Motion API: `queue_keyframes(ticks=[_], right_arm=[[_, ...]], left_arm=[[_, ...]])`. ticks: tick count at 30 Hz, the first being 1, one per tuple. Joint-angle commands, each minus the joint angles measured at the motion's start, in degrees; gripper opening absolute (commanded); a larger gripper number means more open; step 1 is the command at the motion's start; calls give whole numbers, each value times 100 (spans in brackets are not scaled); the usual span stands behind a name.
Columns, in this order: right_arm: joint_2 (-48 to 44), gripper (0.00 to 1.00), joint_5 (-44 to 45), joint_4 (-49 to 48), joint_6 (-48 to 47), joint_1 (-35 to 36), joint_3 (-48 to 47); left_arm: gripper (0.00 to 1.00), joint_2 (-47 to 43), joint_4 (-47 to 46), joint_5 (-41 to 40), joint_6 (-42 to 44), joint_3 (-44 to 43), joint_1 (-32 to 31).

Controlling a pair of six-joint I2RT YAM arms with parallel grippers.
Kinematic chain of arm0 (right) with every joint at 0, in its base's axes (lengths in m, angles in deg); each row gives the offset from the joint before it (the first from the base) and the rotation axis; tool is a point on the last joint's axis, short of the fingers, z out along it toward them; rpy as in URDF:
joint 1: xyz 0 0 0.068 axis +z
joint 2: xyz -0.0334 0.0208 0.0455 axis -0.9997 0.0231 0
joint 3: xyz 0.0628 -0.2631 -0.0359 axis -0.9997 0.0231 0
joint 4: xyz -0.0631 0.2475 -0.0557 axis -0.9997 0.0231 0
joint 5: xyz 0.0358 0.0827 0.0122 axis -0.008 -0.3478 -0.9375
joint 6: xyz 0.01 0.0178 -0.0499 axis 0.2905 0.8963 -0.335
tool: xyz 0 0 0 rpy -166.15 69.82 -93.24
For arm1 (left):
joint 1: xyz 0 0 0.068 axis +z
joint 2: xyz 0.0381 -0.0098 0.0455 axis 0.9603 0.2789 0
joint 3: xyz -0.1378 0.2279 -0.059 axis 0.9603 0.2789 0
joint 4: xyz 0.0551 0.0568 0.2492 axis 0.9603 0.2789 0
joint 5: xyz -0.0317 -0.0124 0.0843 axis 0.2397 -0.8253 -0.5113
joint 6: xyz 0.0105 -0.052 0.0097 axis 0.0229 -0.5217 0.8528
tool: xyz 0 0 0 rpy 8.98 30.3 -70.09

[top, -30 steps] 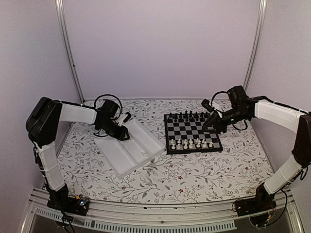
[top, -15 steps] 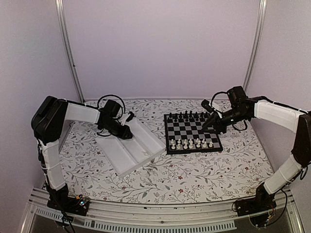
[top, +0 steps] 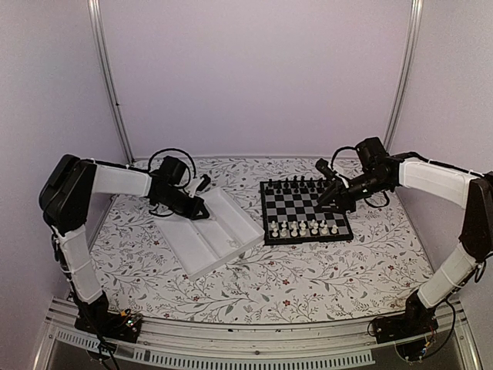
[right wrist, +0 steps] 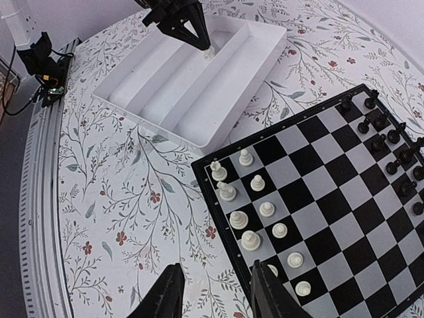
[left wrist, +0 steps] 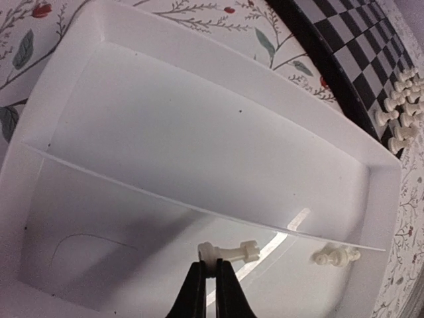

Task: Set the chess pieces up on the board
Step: Pick up the chess piece from the storage box, then place the chess piece on the chessboard.

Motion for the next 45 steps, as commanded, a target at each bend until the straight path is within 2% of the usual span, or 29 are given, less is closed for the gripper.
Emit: queue_keyframes(ticks=[1,7,15,22,31,45], right_arm=[[176,38,-99,139,139,356,-458],[844,38,534,314,217,1178,-1372],[1916,38,1986,-476,1170,1837,-2735],[2858,38,2255,-639,1059,2407,-3773],[3127,40,2577,-713,432,3047,-3874],[3387,37,2919,-790,432,3245,-4103]], left_arm=[[4,-600,-156,434,-192,240,54],[4,-921,-357,1005,-495,418,54],[6,-1054,-964,1973,-1077,659,24],[6,-1102,-1163,2293,-1368,753,-71],[7,-1096,-1447,2800,-1740,798,-76],[7,-1107,-1847,3176,-2034,884,-76]])
